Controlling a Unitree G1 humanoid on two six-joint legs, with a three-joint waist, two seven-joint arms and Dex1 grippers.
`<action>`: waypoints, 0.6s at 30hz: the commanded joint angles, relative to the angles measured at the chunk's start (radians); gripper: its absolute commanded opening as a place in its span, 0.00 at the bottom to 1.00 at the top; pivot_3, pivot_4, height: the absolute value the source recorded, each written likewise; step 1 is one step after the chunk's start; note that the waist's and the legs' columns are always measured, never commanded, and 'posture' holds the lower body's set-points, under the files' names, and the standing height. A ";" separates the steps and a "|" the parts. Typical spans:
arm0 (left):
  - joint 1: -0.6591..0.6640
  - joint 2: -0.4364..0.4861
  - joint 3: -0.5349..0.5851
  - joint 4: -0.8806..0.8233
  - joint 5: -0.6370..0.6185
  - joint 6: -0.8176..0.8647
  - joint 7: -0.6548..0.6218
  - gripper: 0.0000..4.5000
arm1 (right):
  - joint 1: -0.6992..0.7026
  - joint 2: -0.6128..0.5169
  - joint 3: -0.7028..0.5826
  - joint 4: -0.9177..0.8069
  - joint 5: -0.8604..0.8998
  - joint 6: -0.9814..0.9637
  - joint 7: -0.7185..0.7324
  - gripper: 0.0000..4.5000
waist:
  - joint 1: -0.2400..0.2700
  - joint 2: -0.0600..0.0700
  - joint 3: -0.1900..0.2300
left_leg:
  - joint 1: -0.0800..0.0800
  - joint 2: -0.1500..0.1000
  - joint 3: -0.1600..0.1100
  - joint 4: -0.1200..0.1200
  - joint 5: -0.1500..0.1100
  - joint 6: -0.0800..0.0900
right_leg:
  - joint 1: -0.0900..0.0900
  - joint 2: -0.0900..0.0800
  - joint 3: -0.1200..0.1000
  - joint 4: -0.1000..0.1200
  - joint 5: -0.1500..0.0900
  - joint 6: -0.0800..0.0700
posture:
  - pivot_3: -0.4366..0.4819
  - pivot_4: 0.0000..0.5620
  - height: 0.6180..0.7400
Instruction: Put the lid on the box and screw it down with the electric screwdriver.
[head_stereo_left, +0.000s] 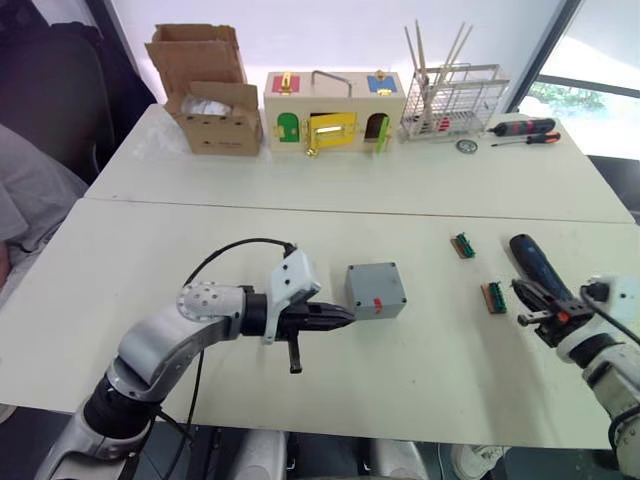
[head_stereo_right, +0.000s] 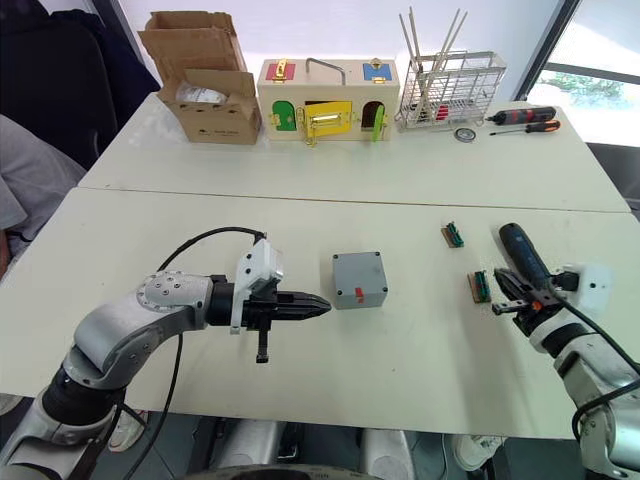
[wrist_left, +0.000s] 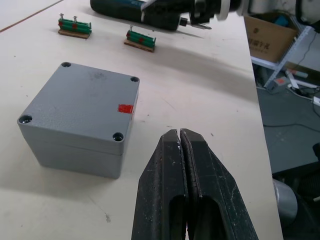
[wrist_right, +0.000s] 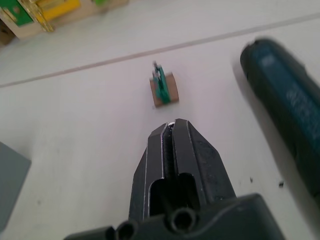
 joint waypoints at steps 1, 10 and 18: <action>-0.023 -0.012 0.059 0.009 -0.026 -0.015 0.012 0.00 | -0.013 -0.019 -0.032 -0.096 0.053 0.016 -0.001 0.00 | 0.000 0.000 0.000 | 0.000 0.000 0.000 0.000 0.000 0.000 | 0.000 0.000 0.000 0.000 0.000 0.000 | 0.48 0.27 0.92; 0.036 0.078 0.205 -0.008 -0.055 0.033 0.056 0.00 | -0.282 -0.083 0.292 -0.146 0.149 0.160 0.091 0.00 | -0.018 -0.001 0.002 | 0.000 0.003 -0.001 0.000 0.000 0.000 | -0.001 0.003 0.000 0.001 0.000 0.000 | 0.48 0.27 0.92; 0.086 0.112 0.255 -0.063 -0.102 0.072 0.089 0.00 | -0.313 -0.070 0.409 -0.063 0.074 0.091 0.160 0.00 | -0.001 -0.003 0.003 | -0.001 0.000 0.000 0.000 0.000 0.000 | 0.000 -0.002 0.000 -0.001 0.000 0.000 | 0.48 0.27 0.92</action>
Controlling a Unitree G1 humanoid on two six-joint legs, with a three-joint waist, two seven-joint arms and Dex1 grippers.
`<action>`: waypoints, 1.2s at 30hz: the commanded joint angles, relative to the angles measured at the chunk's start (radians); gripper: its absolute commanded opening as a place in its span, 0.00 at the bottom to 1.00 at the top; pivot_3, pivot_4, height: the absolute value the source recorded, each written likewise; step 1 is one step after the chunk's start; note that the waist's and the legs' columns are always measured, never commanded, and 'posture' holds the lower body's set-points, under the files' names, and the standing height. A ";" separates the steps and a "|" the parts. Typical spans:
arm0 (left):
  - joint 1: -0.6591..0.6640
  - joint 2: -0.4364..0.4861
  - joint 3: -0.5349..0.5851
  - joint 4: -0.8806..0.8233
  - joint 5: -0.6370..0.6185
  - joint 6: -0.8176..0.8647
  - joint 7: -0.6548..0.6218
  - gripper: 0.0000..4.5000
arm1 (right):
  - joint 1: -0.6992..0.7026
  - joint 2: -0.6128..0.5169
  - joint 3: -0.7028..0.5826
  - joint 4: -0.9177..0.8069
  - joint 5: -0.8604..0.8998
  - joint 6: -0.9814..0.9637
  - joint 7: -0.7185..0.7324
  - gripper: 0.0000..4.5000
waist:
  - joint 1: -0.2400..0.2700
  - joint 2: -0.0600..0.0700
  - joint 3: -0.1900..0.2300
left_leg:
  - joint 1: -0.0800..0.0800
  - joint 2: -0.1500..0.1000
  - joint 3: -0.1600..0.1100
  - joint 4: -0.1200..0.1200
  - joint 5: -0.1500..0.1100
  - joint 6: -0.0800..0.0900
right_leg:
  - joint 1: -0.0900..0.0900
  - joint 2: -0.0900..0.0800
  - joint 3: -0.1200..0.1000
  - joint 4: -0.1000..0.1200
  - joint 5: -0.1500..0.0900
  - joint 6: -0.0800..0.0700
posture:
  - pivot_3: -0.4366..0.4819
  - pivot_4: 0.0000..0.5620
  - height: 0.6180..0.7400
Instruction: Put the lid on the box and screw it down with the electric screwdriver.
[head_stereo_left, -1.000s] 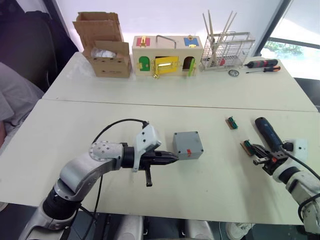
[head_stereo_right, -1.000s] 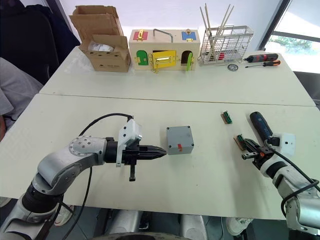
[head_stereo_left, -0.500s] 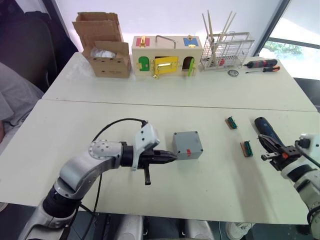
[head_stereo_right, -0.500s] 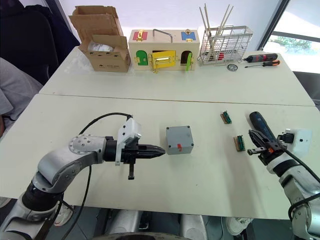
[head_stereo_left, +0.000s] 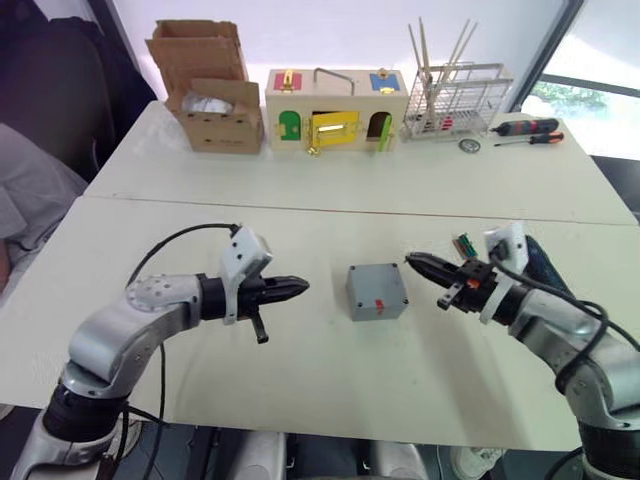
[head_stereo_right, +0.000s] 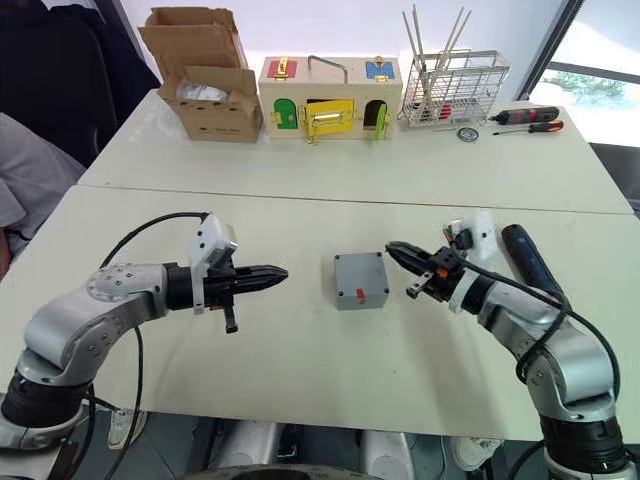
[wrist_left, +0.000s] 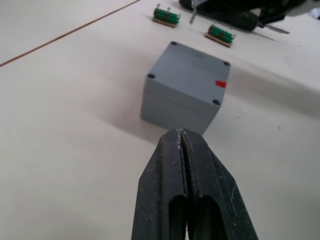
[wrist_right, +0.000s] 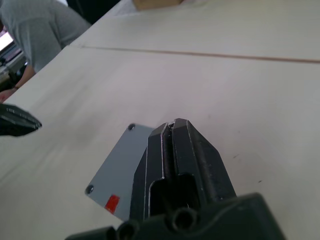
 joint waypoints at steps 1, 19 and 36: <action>0.010 0.013 0.021 -0.047 -0.031 0.005 0.005 0.00 | -0.034 0.013 0.012 0.010 -0.021 -0.043 0.012 0.00 | -0.001 0.000 0.000 | 0.000 0.000 0.000 0.000 0.000 0.000 | 0.000 0.000 0.000 0.000 0.000 0.000 | 0.48 0.27 0.92; 0.010 0.003 0.000 -0.040 -0.040 0.005 0.033 0.00 | -0.066 0.055 0.066 0.130 -0.131 -0.142 0.029 0.00 | -0.003 0.000 0.000 | 0.001 0.001 0.000 0.000 0.001 -0.002 | -0.001 0.000 0.000 0.002 0.000 -0.001 | 0.48 0.27 0.92; 0.006 0.001 -0.019 -0.023 -0.030 -0.012 0.025 0.00 | -0.036 0.050 0.050 0.115 -0.122 -0.128 0.022 0.00 | -0.003 0.000 0.000 | 0.001 0.001 0.000 -0.001 0.001 -0.002 | -0.001 -0.001 0.000 0.002 0.001 -0.001 | 0.48 0.27 0.92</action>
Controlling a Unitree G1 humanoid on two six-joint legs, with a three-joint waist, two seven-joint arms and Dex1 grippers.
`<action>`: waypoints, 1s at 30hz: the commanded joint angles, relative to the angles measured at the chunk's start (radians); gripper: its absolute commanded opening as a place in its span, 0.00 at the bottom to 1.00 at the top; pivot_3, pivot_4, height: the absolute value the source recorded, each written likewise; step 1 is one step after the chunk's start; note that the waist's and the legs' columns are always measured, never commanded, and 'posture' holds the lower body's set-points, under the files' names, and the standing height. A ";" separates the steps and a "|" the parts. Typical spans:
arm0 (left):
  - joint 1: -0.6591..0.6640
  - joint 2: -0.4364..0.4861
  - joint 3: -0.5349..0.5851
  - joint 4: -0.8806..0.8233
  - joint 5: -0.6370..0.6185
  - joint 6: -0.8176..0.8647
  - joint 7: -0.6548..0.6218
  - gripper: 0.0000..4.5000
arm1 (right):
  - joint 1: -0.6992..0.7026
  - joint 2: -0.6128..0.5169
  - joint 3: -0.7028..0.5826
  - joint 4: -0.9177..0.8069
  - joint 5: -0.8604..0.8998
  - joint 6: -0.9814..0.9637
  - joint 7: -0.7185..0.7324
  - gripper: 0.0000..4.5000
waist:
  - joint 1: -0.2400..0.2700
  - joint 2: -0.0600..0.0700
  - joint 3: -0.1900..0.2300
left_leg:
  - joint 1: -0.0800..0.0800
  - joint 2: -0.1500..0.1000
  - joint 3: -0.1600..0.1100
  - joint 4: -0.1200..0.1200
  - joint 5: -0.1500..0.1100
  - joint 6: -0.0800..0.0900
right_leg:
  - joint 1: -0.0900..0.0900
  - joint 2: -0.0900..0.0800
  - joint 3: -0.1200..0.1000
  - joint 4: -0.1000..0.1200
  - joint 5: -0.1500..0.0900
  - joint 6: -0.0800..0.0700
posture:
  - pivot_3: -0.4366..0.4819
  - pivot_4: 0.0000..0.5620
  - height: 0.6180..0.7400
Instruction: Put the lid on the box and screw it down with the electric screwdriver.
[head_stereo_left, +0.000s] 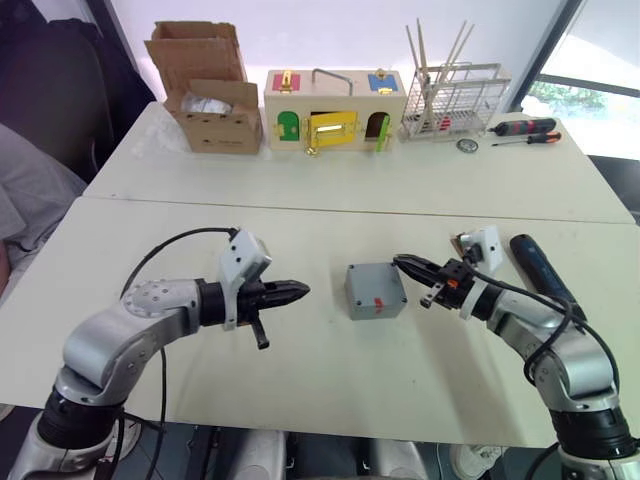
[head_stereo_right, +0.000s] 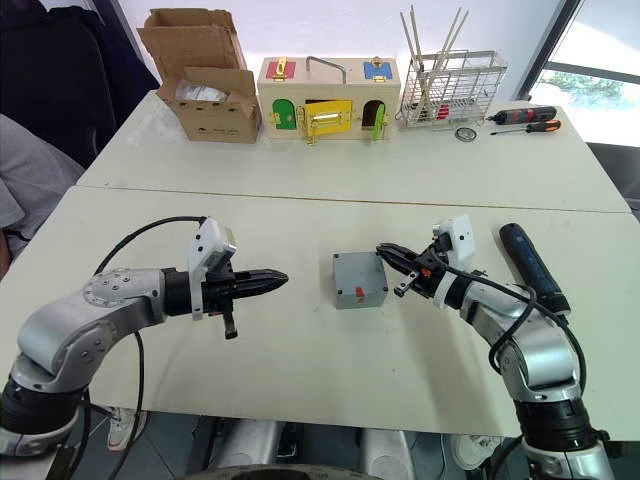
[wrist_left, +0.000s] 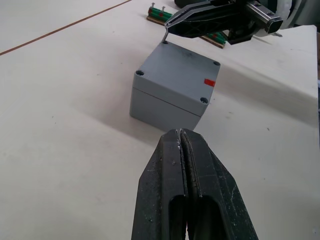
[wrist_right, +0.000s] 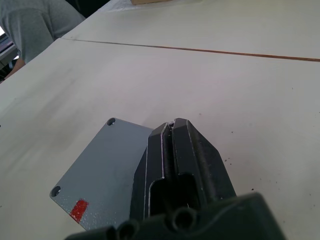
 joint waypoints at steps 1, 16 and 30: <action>-0.003 0.000 0.000 -0.012 -0.001 -0.019 -0.004 0.00 | 0.010 -0.001 -0.024 -0.023 0.008 0.005 -0.001 0.00 | 0.000 0.000 0.000 | 0.000 0.000 0.000 0.000 0.000 0.000 | 0.000 0.000 0.000 0.000 0.000 0.000 | 0.48 0.27 0.92; -0.008 -0.011 -0.026 -0.003 0.015 -0.038 -0.005 0.00 | -0.012 -0.006 0.004 0.007 -0.022 0.005 0.019 0.00 | 0.000 0.000 0.000 | 0.000 0.000 0.000 -0.001 0.000 0.000 | -0.001 0.000 0.000 -0.001 0.000 0.000 | 0.48 0.27 0.92; -0.038 -0.032 -0.032 0.015 0.031 -0.068 -0.023 0.00 | -0.069 -0.035 -0.170 -0.165 0.006 0.256 -0.201 0.65 | 0.002 0.000 0.000 | -0.002 0.000 0.000 -0.002 0.000 -0.001 | -0.002 -0.001 0.000 -0.001 0.000 0.000 | 0.48 0.27 0.92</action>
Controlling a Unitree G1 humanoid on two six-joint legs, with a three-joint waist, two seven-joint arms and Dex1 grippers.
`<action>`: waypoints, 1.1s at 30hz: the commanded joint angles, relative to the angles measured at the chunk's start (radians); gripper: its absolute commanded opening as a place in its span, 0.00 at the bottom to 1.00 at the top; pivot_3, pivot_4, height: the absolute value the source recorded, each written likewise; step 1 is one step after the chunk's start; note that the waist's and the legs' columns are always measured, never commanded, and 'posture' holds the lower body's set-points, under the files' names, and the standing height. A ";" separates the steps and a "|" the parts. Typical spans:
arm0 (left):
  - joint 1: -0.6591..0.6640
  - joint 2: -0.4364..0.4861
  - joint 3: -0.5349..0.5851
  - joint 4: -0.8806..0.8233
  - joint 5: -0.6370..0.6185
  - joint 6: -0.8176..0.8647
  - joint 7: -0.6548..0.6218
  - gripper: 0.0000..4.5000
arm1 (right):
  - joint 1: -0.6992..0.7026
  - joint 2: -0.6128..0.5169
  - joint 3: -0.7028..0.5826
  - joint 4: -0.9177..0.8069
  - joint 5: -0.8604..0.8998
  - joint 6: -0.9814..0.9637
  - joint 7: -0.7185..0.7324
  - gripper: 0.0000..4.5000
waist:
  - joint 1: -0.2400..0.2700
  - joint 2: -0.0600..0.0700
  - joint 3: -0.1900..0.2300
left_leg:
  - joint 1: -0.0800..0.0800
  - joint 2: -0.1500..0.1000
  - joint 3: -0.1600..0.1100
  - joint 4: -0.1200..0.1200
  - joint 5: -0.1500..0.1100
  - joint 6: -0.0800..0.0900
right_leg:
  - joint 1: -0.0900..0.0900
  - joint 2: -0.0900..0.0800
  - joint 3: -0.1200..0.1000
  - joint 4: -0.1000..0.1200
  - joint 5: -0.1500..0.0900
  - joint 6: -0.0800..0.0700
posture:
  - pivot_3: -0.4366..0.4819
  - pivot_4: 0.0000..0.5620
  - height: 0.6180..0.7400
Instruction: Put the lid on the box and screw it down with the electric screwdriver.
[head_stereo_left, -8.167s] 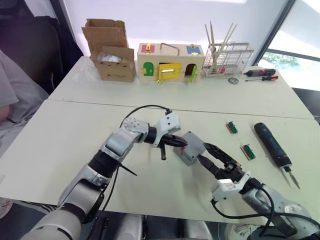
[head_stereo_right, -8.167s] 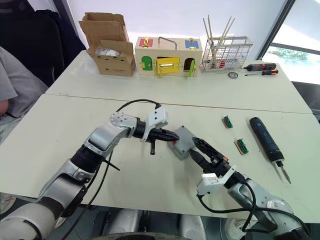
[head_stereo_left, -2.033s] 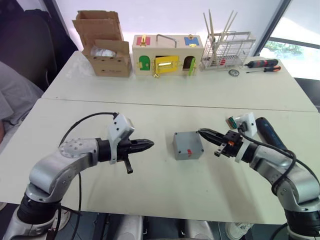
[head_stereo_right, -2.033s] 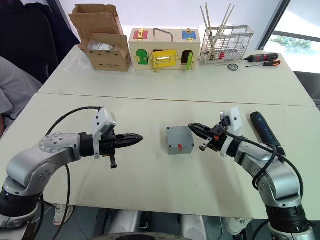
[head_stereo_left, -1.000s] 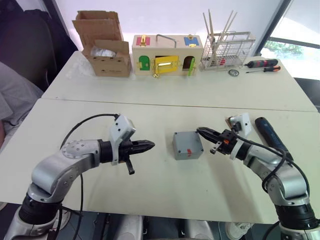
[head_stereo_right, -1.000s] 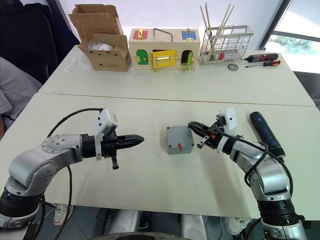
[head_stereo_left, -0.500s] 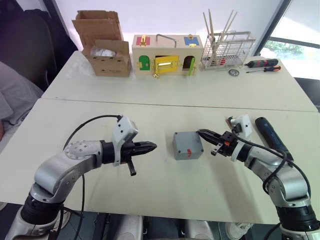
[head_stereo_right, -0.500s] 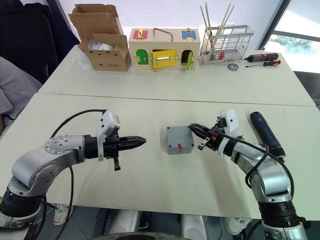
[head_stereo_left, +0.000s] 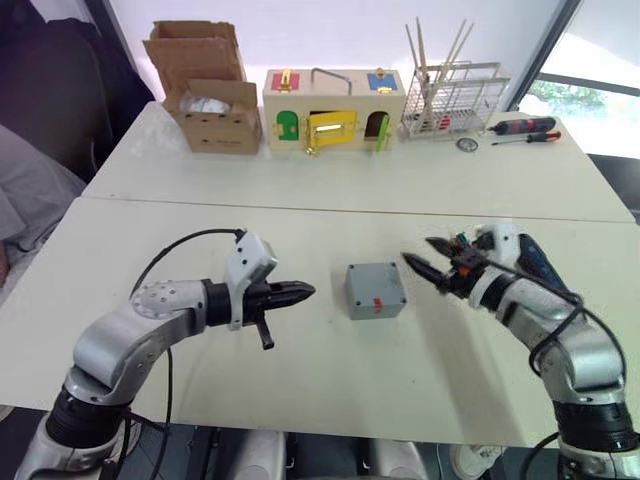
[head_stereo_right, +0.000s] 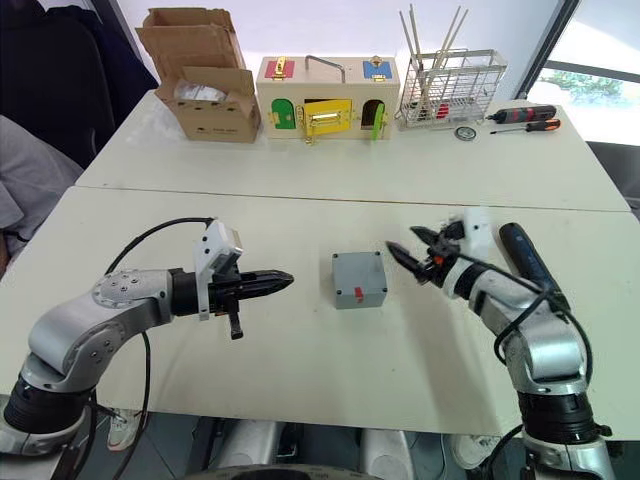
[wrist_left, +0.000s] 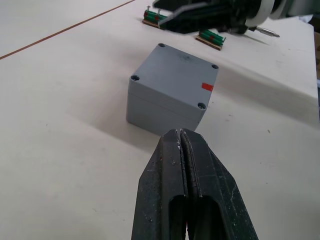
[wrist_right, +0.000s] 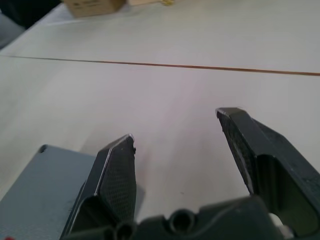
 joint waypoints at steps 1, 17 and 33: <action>-0.043 -0.014 0.003 -0.002 -0.007 -0.026 -0.012 0.00 | -0.026 -0.038 -0.054 -0.109 0.002 0.026 -0.037 0.65 | -0.001 0.000 0.000 | 0.000 0.000 0.000 0.000 0.000 0.000 | 0.000 0.000 0.000 0.000 0.000 0.000 | 0.48 0.27 0.92; -0.241 -0.096 -0.101 -0.024 -0.050 -0.010 -0.083 0.00 | -0.222 -0.389 -0.178 0.134 -0.026 0.260 0.016 0.99 | -0.001 0.002 0.005 | -0.001 -0.001 0.004 0.002 0.000 0.003 | 0.001 0.002 0.000 -0.001 0.001 0.000 | 0.48 0.27 0.92; -0.174 -0.015 -0.217 -0.186 0.006 -0.035 -0.116 0.00 | -0.567 -0.771 0.529 0.883 -0.281 0.285 0.788 0.99 | -0.025 0.006 0.014 | 0.000 0.001 0.005 0.002 0.000 0.005 | 0.001 0.005 0.002 -0.002 0.000 0.000 | 0.48 0.27 0.92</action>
